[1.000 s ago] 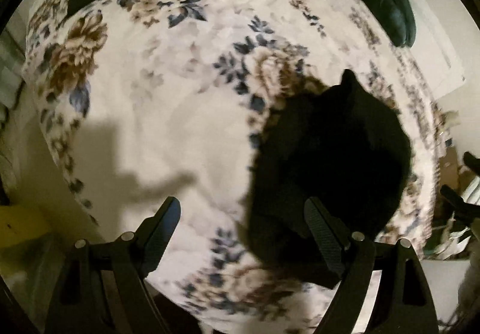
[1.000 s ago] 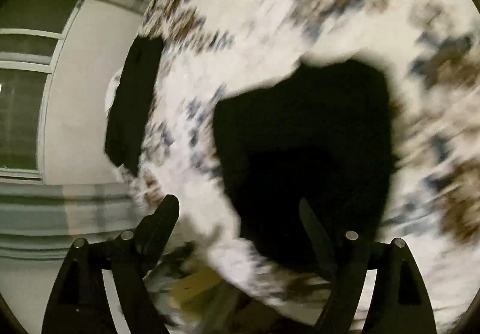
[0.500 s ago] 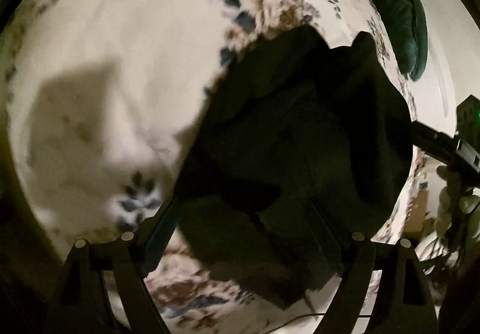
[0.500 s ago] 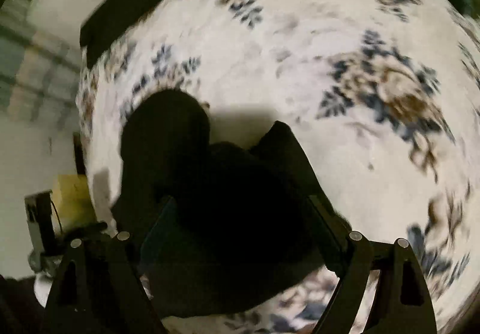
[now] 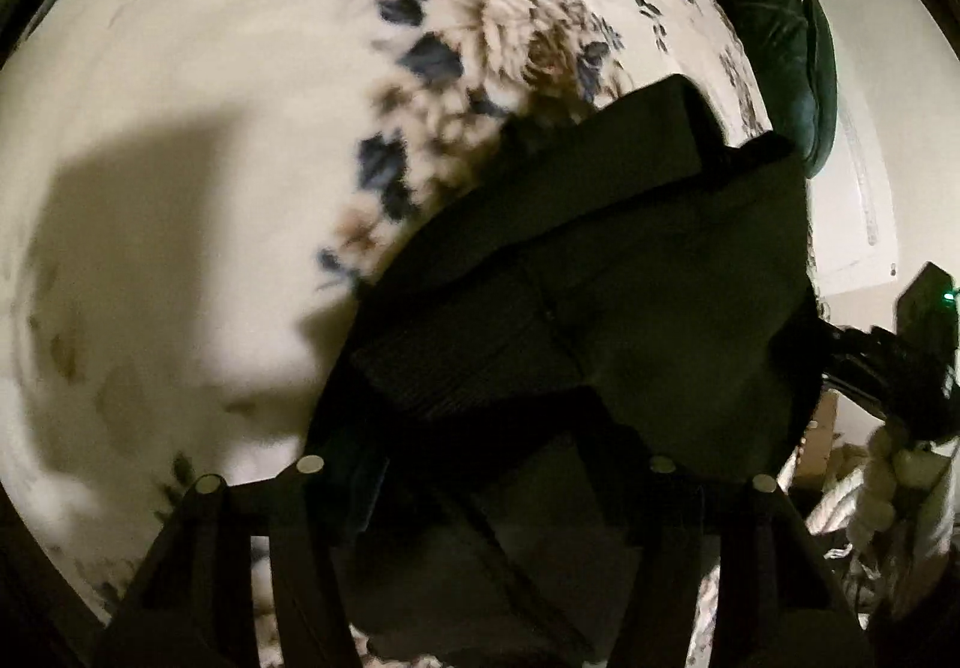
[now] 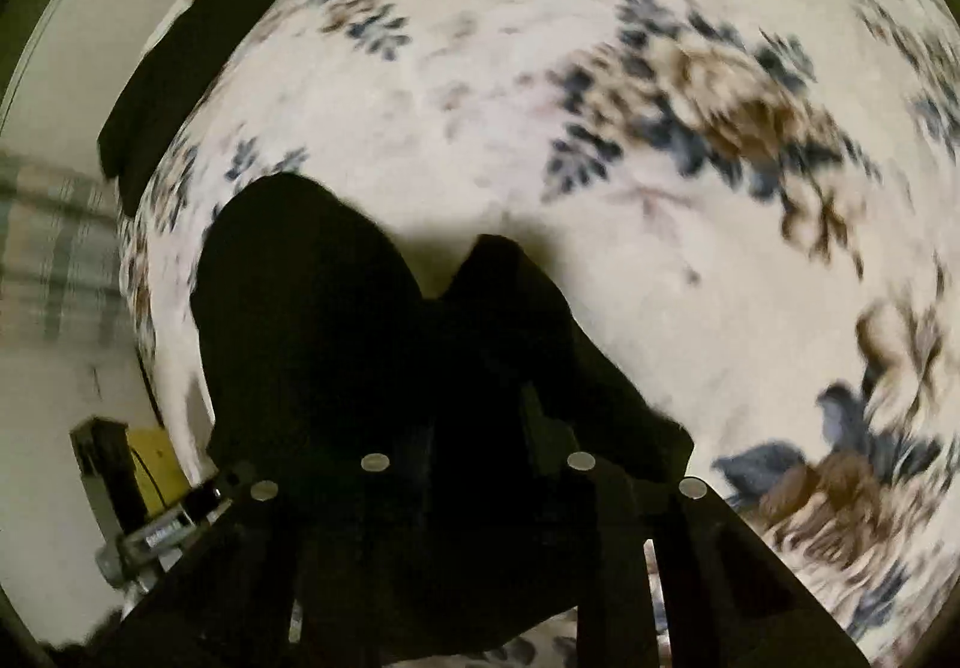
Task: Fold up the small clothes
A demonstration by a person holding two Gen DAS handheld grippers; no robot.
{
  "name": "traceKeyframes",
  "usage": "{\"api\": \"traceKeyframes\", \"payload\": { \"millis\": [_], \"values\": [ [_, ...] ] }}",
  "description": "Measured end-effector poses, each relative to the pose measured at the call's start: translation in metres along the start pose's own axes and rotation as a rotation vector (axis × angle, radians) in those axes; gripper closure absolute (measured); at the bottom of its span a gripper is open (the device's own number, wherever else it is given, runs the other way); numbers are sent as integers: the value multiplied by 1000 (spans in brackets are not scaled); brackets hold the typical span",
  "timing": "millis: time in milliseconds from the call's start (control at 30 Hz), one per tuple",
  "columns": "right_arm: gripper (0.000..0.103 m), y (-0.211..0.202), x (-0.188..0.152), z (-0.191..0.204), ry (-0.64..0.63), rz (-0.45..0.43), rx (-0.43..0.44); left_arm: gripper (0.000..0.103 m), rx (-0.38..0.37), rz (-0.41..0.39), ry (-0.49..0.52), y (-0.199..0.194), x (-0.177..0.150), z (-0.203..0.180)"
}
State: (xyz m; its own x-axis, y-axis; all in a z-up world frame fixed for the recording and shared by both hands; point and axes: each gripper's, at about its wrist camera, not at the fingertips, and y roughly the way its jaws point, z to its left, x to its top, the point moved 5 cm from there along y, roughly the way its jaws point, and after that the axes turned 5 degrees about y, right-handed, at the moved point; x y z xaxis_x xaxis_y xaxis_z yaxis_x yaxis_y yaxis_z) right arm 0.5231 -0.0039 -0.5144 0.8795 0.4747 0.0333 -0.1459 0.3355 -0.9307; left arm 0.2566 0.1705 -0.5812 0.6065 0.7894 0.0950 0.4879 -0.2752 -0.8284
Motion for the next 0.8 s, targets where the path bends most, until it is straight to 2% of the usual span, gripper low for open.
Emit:
{"api": "traceKeyframes", "payload": {
  "millis": [33,67,133,167,200,267,367,467,500,533,567,633,667,700,733,800],
  "values": [
    [75,1,1,2,-3,12,14,45,-4,8,-15,-5,-2,4],
    [67,1,2,7,-24,33,43,39,-13,8,-29,-11,-4,9],
    [53,-5,4,13,-58,32,27,30,-15,-12,-57,-25,-6,18],
    [41,-11,6,19,-89,11,32,29,-31,-18,-72,-28,-9,22],
    [34,-18,7,27,-124,-10,52,29,-51,-17,-97,-29,-8,25],
    [34,-25,11,43,-175,-23,81,29,-68,-17,-130,-23,-6,28],
    [31,-12,24,68,-238,-15,45,29,-49,-13,-125,-9,2,22],
    [31,21,39,88,-282,58,2,29,-34,-21,-93,-1,9,12],
    [33,33,41,94,-294,85,-2,30,-26,-31,-71,-1,11,7],
    [43,39,42,100,-300,101,7,31,-26,-43,-47,-2,12,3],
    [80,42,44,106,-307,93,-2,39,-27,-51,-34,-1,14,2],
    [81,37,47,114,-307,52,16,47,-54,-67,-31,-3,12,3],
    [82,31,51,112,-290,14,18,53,-107,-76,-42,-3,12,3],
    [82,30,54,104,-260,-5,7,53,-188,-92,-56,-6,12,2],
    [82,32,58,91,-214,-5,-8,54,-302,-120,-64,-11,12,1],
    [82,34,60,72,-149,-7,-17,54,-443,-106,-78,-14,11,0]
  ]
}}
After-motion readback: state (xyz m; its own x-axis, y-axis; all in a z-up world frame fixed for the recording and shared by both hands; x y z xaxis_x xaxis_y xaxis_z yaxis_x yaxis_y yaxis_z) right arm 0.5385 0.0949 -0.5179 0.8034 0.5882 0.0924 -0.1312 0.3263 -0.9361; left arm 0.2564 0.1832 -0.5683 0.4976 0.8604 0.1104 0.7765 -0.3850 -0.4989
